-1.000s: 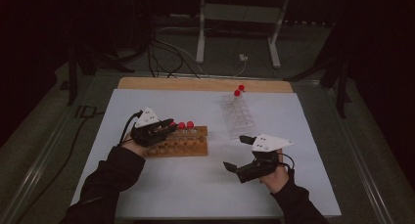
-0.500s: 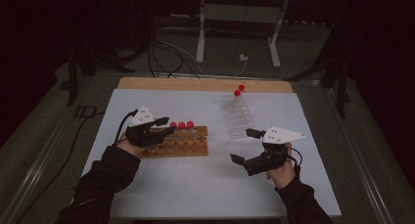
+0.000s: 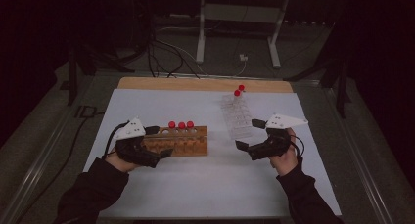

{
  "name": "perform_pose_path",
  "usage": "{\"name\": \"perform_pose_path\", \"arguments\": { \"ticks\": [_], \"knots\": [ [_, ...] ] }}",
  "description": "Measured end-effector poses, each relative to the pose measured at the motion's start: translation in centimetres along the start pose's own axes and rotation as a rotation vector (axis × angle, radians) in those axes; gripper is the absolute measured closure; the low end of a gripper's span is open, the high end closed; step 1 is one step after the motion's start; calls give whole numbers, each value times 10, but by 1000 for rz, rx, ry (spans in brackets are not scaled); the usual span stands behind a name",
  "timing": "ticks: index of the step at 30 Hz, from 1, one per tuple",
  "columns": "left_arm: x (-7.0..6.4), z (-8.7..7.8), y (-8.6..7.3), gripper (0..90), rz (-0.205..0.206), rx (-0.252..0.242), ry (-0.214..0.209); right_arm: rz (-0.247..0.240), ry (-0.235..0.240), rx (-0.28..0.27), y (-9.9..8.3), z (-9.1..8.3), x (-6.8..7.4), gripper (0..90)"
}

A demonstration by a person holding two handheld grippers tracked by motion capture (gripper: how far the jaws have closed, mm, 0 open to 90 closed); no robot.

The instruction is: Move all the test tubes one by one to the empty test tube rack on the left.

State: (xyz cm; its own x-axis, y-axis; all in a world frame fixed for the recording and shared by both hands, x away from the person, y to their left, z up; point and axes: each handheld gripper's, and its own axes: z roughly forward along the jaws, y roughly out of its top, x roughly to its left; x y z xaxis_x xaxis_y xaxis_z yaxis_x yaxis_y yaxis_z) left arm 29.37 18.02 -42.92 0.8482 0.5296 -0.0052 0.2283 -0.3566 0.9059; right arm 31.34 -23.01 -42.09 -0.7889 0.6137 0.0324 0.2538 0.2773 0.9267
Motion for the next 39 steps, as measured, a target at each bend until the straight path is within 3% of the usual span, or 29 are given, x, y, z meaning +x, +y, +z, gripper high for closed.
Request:
{"name": "perform_pose_path", "arguments": {
  "ticks": [2,9,18,21,24,29,33,36,39],
  "knots": [
    [-4,-2,-3,40,-8,3,-26,9,-5,10,1,4,-5,0],
    [-13,-6,-17,35,-13,-4,-55,10,-87,30,5,21,-26,0],
    [-14,-3,-29,35,-19,5,-68,68,-90,44,12,41,-60,0],
    [-14,-4,-31,35,-21,-2,-69,37,-129,57,13,47,-69,0],
    [-14,-5,-31,35,-25,-4,-69,55,-130,56,13,52,-78,0],
    [-14,-5,-31,35,-23,-10,-70,43,-136,116,14,64,-88,0],
    [-15,-4,-31,35,-20,-4,-73,63,-114,125,16,70,-98,0],
    [-15,-4,-31,35,-16,0,-72,59,-131,146,17,76,-104,0],
    [-15,-4,-31,35,-17,0,-75,59,-178,149,17,82,-110,151]
  ]
}}
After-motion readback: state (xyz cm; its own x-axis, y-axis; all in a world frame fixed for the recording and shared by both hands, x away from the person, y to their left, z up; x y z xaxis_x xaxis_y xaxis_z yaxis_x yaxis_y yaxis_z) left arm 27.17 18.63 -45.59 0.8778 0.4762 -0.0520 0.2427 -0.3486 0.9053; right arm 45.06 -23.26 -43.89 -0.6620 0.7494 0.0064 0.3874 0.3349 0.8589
